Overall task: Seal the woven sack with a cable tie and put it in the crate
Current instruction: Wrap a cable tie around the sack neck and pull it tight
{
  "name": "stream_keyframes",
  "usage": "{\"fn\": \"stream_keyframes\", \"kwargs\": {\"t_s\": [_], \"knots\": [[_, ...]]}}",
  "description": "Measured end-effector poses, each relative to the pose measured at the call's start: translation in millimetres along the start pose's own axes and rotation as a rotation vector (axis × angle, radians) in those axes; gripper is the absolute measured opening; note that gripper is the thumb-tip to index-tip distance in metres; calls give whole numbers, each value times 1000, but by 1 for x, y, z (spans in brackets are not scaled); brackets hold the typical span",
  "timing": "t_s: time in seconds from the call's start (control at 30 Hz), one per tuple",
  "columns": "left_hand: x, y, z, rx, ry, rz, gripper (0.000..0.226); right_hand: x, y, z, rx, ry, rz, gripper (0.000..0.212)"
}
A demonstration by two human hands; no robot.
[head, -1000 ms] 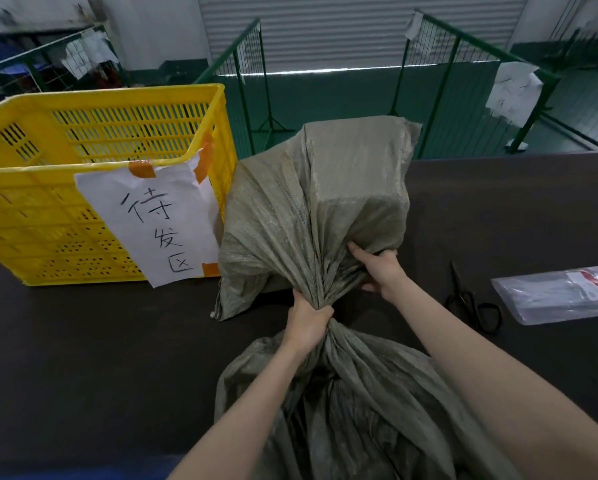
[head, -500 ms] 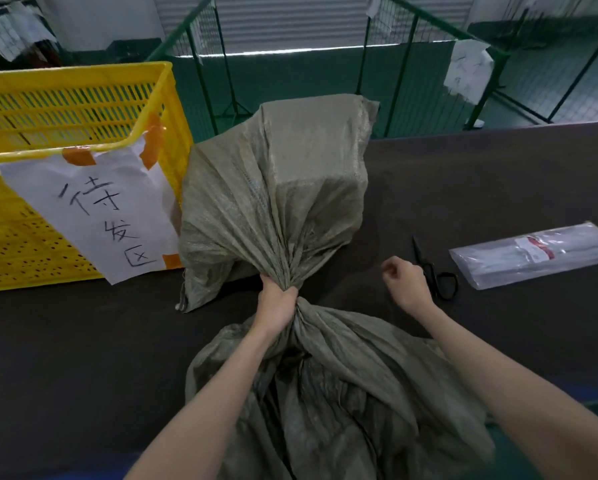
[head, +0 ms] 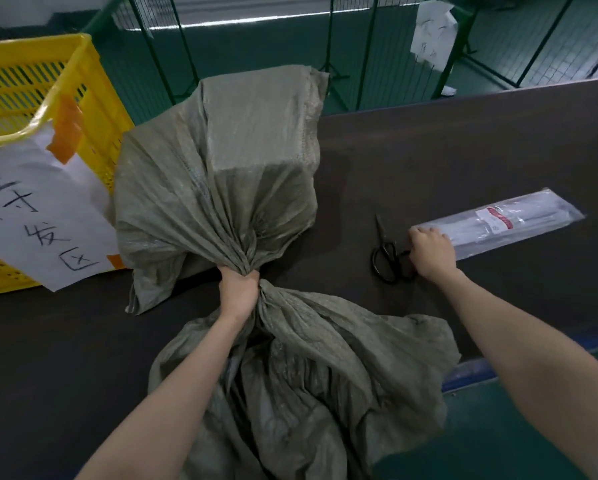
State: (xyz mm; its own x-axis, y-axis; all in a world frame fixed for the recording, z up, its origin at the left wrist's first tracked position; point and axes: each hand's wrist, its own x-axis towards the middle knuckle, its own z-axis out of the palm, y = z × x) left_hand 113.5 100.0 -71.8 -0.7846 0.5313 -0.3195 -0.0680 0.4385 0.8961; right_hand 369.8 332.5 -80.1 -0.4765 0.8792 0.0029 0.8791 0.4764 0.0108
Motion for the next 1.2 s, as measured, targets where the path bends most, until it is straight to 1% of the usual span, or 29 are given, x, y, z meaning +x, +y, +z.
{"fn": "stream_keyframes", "kwargs": {"t_s": [0.07,0.1,0.13,0.2,0.3,0.47,0.6,0.77,0.93,1.07,1.2], "knots": [[3,0,2,6,7,-9,68,10,10,2,-8,-5,-4,19],[4,1,3,11,15,-12,67,14,14,3,-43,-42,-25,21],[4,1,4,15,23,-12,65,18,18,3,-107,-102,-57,25],[6,2,6,17,28,-7,64,23,21,1,-330,-206,-144,32],[7,2,8,24,46,0,63,26,18,-4,-650,-202,-286,34],[8,2,8,30,70,1,62,27,7,-6,-858,-196,-350,32],[8,1,7,30,76,0,62,26,2,-7,-935,-241,-346,32],[7,0,7,20,69,8,62,28,7,-11,-950,-257,-287,34],[7,-1,7,18,69,1,62,22,17,-1,-972,-352,-252,33],[8,-1,7,18,73,-17,60,21,24,7,-975,-340,-313,32],[9,-1,7,40,93,-6,61,17,28,4,-961,-283,-376,29]]}}
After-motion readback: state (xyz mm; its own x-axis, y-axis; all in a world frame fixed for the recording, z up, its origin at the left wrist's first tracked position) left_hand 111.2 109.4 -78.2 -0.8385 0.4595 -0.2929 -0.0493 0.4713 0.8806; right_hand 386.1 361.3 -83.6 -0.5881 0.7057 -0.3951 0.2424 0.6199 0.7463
